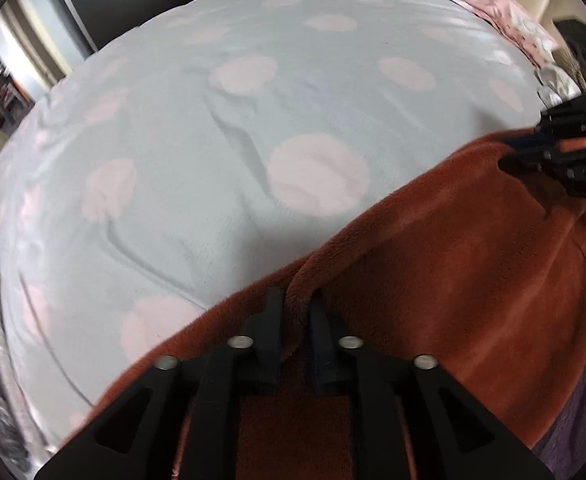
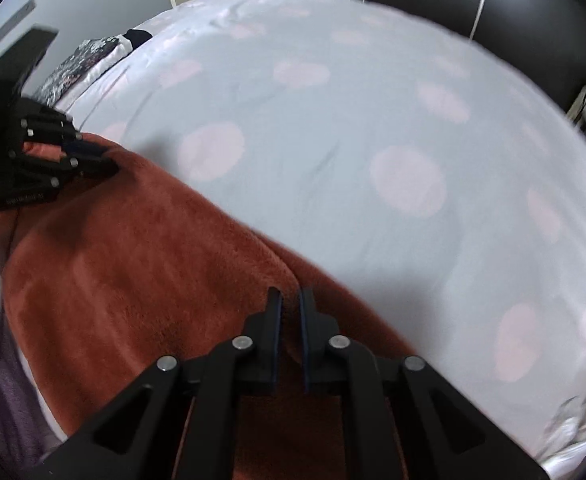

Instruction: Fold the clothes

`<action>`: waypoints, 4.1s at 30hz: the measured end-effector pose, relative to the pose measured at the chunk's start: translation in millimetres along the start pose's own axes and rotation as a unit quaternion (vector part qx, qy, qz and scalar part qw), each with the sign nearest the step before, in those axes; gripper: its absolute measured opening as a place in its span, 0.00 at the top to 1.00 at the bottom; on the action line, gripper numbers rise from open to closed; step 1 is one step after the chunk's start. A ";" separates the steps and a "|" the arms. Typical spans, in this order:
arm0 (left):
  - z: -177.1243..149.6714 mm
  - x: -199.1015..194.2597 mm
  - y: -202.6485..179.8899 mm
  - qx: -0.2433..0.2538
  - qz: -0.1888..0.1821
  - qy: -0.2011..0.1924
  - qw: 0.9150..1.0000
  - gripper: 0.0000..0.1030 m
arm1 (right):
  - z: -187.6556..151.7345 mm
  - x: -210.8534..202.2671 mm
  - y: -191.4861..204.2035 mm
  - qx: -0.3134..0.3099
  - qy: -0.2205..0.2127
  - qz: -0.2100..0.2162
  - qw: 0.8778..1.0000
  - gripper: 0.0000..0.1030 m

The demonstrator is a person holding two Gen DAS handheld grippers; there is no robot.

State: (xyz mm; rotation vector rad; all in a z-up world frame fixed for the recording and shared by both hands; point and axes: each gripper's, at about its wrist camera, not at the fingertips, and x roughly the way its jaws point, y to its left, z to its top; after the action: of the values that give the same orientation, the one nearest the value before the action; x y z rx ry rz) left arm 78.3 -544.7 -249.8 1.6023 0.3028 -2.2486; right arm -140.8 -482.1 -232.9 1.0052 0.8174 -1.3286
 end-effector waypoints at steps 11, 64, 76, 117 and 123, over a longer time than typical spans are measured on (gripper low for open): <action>-51.3 -80.4 10.4 -0.124 0.076 -0.064 0.987 0.41 | -34.2 -95.5 -106.6 0.185 -0.066 -0.002 0.980 0.72; -183.4 -88.4 59.9 -0.419 -0.046 -0.090 0.902 0.41 | -192.8 -222.4 -147.3 0.423 -0.076 -0.127 0.894 0.78; -189.3 -90.6 63.8 -0.423 -0.076 -0.107 0.897 0.41 | -59.3 -210.1 28.4 0.270 -0.119 -0.065 0.953 0.78; -157.7 -77.1 37.1 -0.356 -0.087 -0.105 0.924 0.41 | -49.0 -64.3 83.6 0.275 -0.097 0.031 0.956 0.71; -154.0 -72.5 35.5 -0.345 -0.094 -0.104 0.928 0.41 | -24.4 -43.5 98.8 0.241 -0.085 0.007 0.967 0.90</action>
State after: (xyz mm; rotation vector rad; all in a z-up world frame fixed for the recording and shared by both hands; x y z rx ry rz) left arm 247.1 -507.1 -231.6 0.9858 1.0841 -2.0655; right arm -45.1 -446.2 -190.7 1.2454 0.3580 -1.6173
